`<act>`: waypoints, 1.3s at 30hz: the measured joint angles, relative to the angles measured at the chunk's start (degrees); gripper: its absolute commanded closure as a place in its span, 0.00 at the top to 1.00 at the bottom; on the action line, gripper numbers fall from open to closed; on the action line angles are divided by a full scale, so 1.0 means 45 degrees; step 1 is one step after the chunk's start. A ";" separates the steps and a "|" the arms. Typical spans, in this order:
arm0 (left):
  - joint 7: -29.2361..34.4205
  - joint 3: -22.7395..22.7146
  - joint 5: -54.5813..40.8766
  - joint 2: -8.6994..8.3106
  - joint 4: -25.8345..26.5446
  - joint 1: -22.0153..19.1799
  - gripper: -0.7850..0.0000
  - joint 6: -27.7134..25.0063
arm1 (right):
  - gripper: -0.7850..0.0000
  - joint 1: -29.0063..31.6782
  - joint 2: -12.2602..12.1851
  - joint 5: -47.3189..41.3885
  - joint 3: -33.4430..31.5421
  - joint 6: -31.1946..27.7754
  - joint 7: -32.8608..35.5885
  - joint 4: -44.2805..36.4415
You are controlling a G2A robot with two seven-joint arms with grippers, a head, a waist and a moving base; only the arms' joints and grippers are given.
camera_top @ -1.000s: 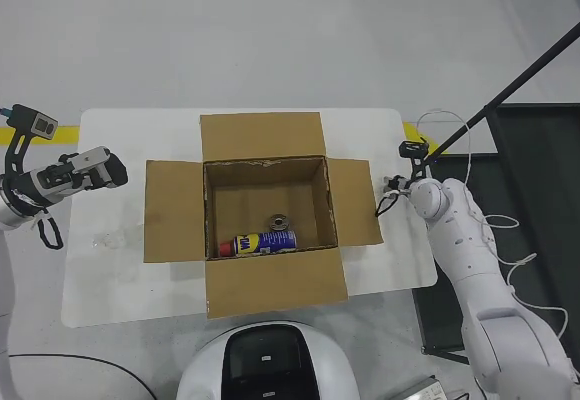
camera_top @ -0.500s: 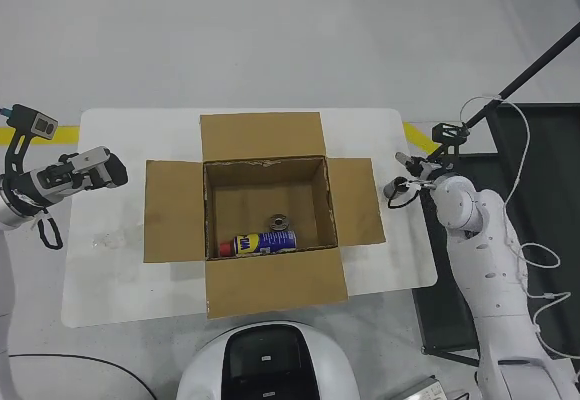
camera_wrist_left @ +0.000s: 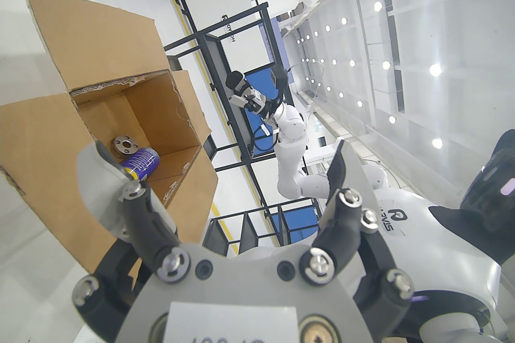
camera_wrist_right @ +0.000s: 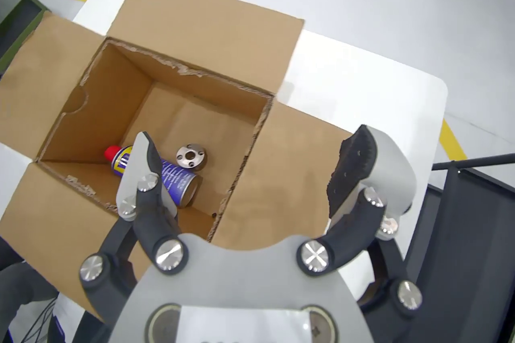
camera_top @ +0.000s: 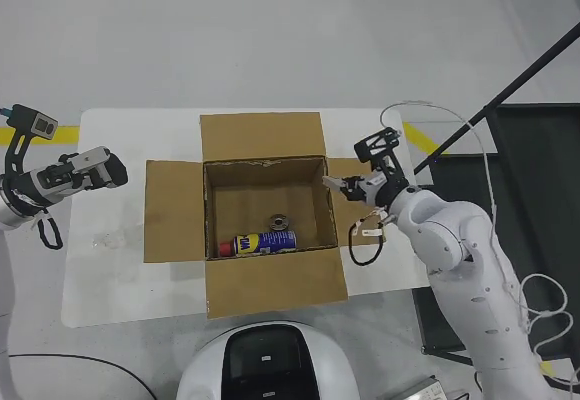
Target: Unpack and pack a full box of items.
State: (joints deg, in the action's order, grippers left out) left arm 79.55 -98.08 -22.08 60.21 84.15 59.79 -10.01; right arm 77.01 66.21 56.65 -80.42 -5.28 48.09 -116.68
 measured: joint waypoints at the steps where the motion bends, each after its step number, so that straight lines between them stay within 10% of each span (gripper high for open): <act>1: 0.0000 0.0000 0.0000 0.0000 0.0000 0.0000 1.00 0.0000 | 1.00 0.0000 0.0018 0.0051 0.0258 0.0065 0.0101 -0.0086; 39: 0.0000 0.0000 0.0000 0.0000 0.0000 0.0000 1.00 0.0000 | 1.00 -0.1589 0.0357 0.0267 0.3348 -0.0105 0.1000 0.1599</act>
State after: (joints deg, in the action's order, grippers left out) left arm 79.55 -98.08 -22.08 60.21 84.15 59.79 -10.01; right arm 69.86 67.81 57.85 -65.35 -5.75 52.59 -109.49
